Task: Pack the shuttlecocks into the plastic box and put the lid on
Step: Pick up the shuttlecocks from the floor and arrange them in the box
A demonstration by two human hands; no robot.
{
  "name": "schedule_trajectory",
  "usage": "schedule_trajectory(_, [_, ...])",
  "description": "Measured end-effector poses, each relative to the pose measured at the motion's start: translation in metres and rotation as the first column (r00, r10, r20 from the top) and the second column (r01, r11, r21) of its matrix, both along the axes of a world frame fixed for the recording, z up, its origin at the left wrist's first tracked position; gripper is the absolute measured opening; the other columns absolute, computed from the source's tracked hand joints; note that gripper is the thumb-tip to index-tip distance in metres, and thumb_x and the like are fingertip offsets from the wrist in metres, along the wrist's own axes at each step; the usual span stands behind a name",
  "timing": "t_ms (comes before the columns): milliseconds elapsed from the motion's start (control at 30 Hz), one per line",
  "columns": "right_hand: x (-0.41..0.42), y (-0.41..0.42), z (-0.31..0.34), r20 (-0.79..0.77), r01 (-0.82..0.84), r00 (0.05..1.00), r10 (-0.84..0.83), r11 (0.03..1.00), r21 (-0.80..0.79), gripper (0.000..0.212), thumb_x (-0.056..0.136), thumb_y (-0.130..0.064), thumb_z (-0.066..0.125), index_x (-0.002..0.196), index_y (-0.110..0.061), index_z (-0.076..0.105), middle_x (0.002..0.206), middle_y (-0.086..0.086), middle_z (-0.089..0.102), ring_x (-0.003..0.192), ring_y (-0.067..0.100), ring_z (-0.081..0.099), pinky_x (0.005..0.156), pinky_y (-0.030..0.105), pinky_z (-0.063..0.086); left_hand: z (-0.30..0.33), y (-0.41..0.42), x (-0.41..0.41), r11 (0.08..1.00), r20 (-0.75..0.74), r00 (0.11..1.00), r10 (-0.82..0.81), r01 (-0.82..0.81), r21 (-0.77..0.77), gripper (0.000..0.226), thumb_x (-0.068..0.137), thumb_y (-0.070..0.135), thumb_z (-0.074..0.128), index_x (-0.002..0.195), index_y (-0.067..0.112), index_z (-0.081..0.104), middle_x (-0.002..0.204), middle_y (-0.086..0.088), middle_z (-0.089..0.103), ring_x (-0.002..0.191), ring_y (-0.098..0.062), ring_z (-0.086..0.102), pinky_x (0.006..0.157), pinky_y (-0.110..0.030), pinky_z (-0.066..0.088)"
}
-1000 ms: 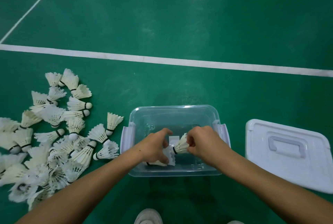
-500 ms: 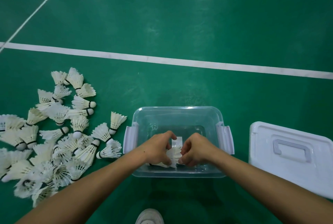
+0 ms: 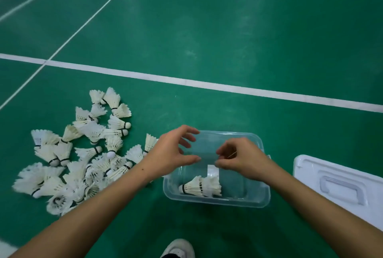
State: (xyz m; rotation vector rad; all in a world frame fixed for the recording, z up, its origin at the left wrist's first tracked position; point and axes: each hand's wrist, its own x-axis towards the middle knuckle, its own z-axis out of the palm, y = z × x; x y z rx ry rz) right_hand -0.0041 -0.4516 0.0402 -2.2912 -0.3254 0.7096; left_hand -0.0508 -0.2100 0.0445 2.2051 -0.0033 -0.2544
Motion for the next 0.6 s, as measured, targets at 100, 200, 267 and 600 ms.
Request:
schedule_trajectory(100, [0.009,0.023,0.021,0.057,-0.028,0.998,0.020,0.991,0.132,0.027,0.079,-0.022,0.091,0.101,-0.018,0.076,0.088,-0.005,0.079,0.082,0.009,0.076,0.085,0.035,0.062,0.006,0.041,-0.008,0.990,0.040,0.990,0.132,-0.130,-0.048,0.065,0.071,0.026,0.096,0.126,0.031,0.063,0.110,0.009,0.070,0.093,-0.011,0.069,0.079,-0.034,0.063])
schedule_trajectory(200, [0.018,0.061,0.028,0.102,-0.083,0.993,0.064,0.978,0.189,0.029,0.080,-0.022,0.090,0.104,-0.020,0.074,0.090,-0.006,0.079,0.083,0.007,0.076,0.087,0.033,0.062,-0.002,0.090,-0.025,0.967,0.040,0.966,0.254,-0.254,-0.024,0.064,0.071,0.028,0.096,0.126,0.033,0.063,0.109,0.008,0.070,0.092,-0.011,0.069,0.079,-0.034,0.063])
schedule_trajectory(267, [0.023,0.092,0.027,0.124,-0.138,0.985,0.116,0.972,0.188,0.030,0.083,-0.022,0.088,0.108,-0.021,0.073,0.092,-0.008,0.078,0.085,0.005,0.075,0.087,0.031,0.062,-0.012,0.125,-0.037,0.946,0.022,0.946,0.323,-0.323,0.018,0.065,0.071,0.030,0.096,0.126,0.034,0.062,0.109,0.009,0.070,0.093,-0.009,0.070,0.080,-0.034,0.063])
schedule_trajectory(600, [0.052,0.214,-0.016,0.245,-0.399,0.883,0.400,0.915,-0.053,0.030,0.093,-0.024,0.074,0.122,-0.019,0.066,0.105,-0.001,0.075,0.096,0.018,0.069,0.090,0.042,0.058,-0.064,0.204,-0.080,0.853,-0.030,0.923,0.384,-0.342,0.393,0.064,0.074,0.042,0.092,0.128,0.030,0.059,0.107,0.009,0.066,0.090,0.000,0.062,0.075,-0.024,0.054])
